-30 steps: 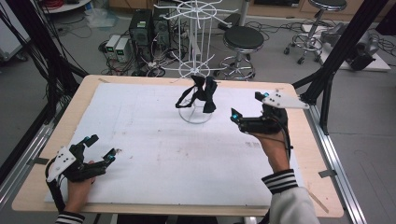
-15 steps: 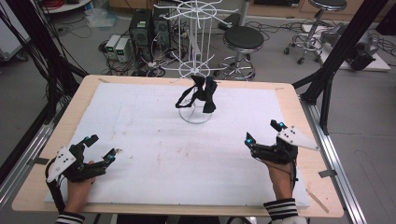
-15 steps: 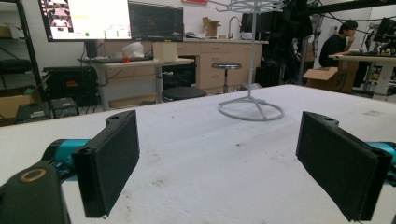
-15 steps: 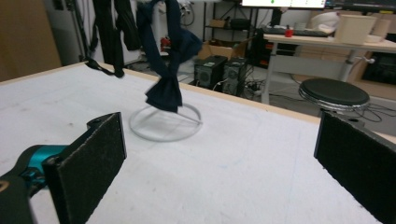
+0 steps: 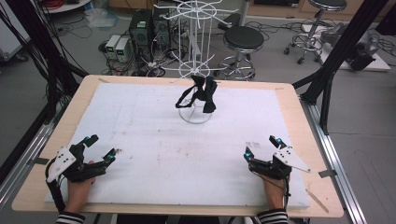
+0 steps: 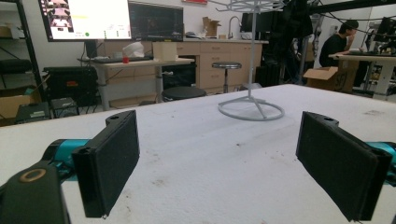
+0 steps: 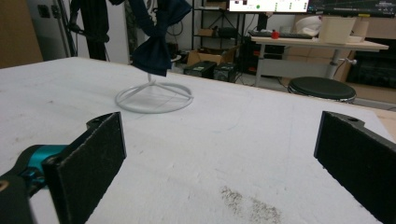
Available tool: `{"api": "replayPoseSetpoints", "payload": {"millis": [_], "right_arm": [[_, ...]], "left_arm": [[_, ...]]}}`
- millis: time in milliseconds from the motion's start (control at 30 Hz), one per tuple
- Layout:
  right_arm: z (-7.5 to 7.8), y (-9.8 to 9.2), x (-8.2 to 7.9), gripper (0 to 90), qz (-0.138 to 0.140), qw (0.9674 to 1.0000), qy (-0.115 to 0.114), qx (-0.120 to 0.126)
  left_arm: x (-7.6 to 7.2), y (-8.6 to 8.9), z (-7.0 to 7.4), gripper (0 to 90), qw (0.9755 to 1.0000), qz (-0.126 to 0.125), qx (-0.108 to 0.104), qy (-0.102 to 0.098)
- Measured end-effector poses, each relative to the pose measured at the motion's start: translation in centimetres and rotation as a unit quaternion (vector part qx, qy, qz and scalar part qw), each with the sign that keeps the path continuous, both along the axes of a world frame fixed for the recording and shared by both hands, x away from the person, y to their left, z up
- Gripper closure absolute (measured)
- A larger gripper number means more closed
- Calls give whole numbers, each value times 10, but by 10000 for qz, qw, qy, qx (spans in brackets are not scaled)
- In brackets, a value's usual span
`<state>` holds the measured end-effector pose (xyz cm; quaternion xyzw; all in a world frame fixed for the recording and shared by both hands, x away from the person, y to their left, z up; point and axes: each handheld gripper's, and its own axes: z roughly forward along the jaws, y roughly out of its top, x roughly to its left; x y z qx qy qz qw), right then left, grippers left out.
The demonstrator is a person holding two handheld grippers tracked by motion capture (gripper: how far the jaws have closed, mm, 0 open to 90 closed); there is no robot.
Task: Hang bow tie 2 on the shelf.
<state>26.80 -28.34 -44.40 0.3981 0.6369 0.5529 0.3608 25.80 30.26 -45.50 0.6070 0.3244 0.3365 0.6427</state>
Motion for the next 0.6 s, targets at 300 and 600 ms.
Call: {"api": "replayPoseSetpoints", "payload": {"millis": [300, 600], "right_arm": [[-6, -1, -1, 15, -136, 9998, -70, 103], [-7, 2, -2, 14, -107, 9999, -122, -51]], "left_arm": [[0, 0, 0, 138, 10000, 4, 5, -3], [0, 0, 0, 138, 10000, 2, 3, -1]]}}
